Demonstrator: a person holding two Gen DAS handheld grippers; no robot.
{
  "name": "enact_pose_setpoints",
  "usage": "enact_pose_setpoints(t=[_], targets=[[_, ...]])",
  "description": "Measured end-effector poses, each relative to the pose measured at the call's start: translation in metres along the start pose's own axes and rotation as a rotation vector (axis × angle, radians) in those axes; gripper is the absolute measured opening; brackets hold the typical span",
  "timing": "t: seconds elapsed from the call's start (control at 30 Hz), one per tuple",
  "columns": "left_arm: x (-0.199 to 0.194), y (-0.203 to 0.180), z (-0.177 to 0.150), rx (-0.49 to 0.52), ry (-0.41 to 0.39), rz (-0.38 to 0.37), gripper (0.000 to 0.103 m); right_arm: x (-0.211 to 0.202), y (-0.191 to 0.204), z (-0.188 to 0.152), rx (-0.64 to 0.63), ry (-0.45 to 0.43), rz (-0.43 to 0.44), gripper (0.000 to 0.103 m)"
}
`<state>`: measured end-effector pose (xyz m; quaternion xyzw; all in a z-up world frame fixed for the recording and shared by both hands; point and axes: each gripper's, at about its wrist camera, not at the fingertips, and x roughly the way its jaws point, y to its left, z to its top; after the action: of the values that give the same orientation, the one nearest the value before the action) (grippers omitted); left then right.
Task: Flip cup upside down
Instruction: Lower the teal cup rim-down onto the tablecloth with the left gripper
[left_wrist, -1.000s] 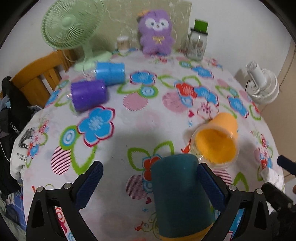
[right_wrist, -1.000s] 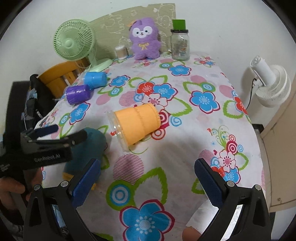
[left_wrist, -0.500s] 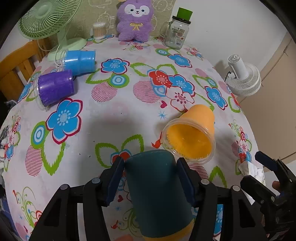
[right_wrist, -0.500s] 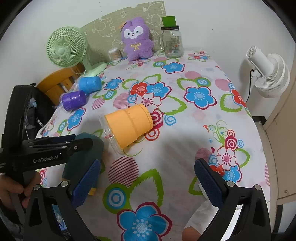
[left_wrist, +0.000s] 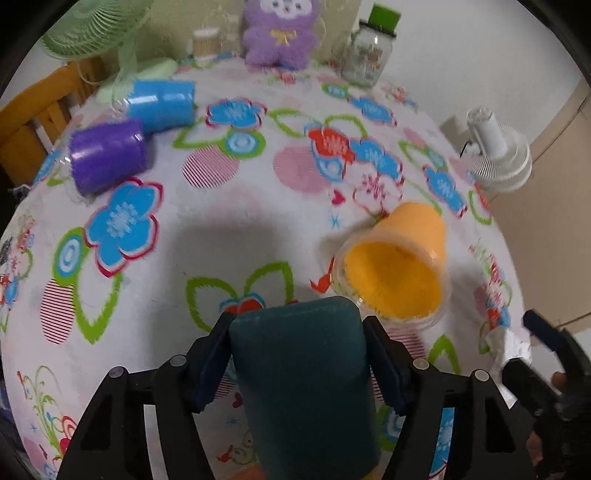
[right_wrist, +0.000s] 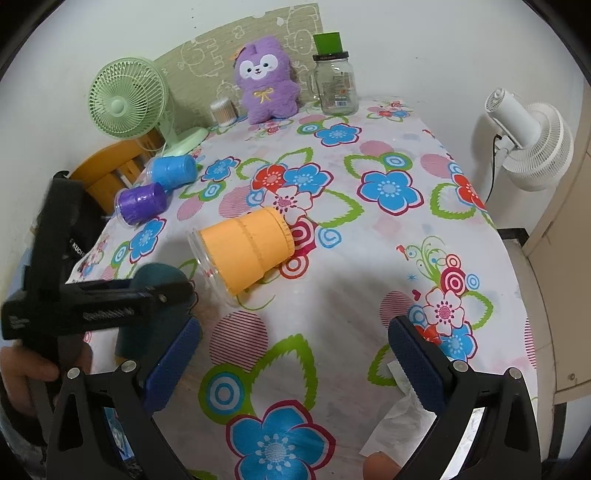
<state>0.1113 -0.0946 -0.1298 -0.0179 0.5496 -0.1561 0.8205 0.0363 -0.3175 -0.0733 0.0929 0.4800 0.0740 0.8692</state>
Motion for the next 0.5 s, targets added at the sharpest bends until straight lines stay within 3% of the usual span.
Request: enact_pose_setpoints(t=[0.23, 0.5], targets=[[-0.047, 0.004, 0.002, -0.012, -0.125, -0.012, 0.069, -0.001, 0.014, -0.001, -0.031, -0.004, 0.025, 0.102], [-0.088, 0.001, -0.004, 0.004, -0.252, 0.044, 0.068, -0.012, 0.027, -0.004, -0.067, -0.028, 0.024, 0.102]])
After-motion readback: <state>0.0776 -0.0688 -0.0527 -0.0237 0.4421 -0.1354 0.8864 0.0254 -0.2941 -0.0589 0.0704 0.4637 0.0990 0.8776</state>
